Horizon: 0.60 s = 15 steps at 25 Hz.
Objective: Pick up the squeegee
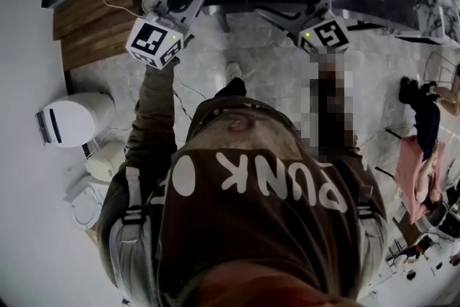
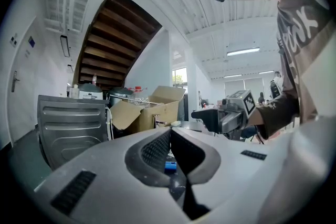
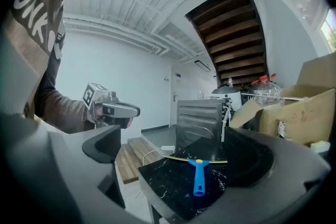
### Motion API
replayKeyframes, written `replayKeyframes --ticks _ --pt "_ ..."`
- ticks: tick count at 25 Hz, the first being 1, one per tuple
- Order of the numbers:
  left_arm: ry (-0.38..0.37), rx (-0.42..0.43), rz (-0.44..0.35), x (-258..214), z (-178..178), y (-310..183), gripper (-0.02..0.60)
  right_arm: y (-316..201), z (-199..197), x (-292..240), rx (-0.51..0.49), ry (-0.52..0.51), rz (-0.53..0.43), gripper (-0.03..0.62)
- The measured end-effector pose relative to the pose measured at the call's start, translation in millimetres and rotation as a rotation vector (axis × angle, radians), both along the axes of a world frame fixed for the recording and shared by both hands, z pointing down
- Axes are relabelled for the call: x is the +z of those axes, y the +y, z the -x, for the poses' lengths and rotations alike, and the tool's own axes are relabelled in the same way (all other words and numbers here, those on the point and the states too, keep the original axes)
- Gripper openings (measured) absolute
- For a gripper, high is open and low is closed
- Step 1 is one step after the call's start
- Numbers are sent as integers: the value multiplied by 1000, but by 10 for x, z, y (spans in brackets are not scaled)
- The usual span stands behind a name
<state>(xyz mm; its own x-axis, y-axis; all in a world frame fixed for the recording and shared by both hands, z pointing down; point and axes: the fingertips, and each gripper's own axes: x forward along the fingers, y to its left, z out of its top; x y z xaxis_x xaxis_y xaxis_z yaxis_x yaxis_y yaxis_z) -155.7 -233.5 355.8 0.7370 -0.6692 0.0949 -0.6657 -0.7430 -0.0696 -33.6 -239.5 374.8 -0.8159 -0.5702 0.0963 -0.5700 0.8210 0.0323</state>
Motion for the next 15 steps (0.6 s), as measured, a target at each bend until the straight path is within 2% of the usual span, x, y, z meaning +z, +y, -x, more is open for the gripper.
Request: replayKeyframes --ticks 8,15 --pt "8 17 21 48 94 -259 3 -286 108 56 27 -7 23 595" --pt "1 -4 26 89 69 -375 3 -481 71 154 16 -8 32 595"
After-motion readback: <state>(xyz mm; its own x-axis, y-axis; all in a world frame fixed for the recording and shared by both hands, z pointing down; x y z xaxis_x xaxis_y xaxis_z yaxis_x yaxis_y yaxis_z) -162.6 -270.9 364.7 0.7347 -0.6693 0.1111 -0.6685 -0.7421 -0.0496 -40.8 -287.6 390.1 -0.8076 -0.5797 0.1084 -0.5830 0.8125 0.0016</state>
